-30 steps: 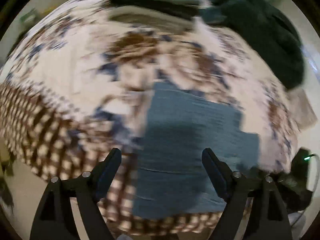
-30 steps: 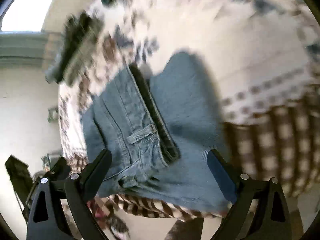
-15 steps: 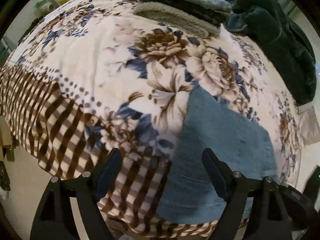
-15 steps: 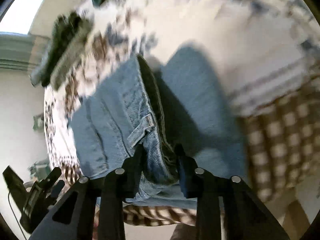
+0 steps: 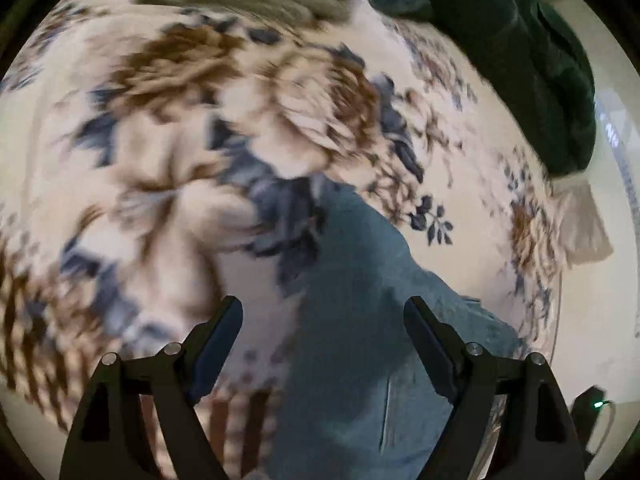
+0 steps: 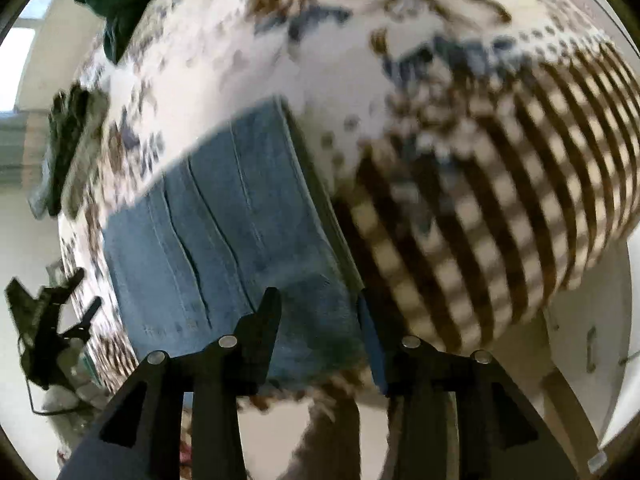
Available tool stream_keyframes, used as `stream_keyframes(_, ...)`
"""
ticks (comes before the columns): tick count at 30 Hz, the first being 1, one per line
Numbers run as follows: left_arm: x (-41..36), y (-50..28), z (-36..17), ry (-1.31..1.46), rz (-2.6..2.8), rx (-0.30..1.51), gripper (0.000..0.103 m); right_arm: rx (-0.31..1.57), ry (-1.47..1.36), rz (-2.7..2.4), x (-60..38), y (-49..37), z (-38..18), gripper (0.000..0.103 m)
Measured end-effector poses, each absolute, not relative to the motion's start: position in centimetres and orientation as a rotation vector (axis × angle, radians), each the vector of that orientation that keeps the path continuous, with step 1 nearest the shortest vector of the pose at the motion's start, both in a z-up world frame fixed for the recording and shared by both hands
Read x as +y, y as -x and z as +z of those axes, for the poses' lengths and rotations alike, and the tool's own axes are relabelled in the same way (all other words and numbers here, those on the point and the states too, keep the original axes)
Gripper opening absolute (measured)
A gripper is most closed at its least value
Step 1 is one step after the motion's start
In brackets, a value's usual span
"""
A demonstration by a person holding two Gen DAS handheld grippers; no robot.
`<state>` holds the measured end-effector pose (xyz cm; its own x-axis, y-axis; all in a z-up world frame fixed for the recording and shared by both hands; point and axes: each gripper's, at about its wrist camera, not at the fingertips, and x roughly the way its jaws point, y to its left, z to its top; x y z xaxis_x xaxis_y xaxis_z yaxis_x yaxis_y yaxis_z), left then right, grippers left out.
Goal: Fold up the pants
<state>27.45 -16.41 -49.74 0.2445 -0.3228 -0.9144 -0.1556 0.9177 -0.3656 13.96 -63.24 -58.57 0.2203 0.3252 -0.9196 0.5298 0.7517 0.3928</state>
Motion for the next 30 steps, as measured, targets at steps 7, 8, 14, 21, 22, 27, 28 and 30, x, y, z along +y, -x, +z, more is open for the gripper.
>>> stream_keyframes(7,-18.9,-32.2,-54.9,0.465,-0.224,1.394,0.045,1.353,-1.031,-0.024,-64.6,-19.7,-64.9,0.081)
stream_keyframes(8,-18.5,-32.1,-55.1,0.479,-0.230,1.389,0.045,1.350,-1.055,-0.010,-64.6,-20.3,-65.6,0.078)
stream_keyframes(14,-14.8,-31.2,-56.9,0.687,-0.209,1.376,0.044,1.300,-0.838,-0.010,-62.6,-22.6,-63.2,0.009)
stream_keyframes(21,-14.8,-29.8,-52.5,0.688,-0.210,1.347,0.061,1.402,-0.720,0.029,-63.1,-23.5,-62.3,0.016)
stream_keyframes(22,-14.9,-29.4,-51.6,0.680,-0.216,1.329,0.070,1.411,-0.737,0.041,-63.3,-23.0,-62.4,0.018)
stream_keyframes(27,-15.5,-25.1,-49.2,0.645,-0.241,1.320,0.090,1.420,-0.854,0.067,-63.7,-16.7,-62.2,0.074)
stream_keyframes(28,-16.0,-23.9,-49.4,0.639,-0.247,1.343,0.093,1.422,-0.906,0.075,-63.8,-15.2,-62.4,0.074)
stream_keyframes(30,-16.4,-22.1,-50.2,0.643,-0.259,1.381,0.093,1.440,-1.017,0.079,-63.4,-12.4,-63.3,0.074)
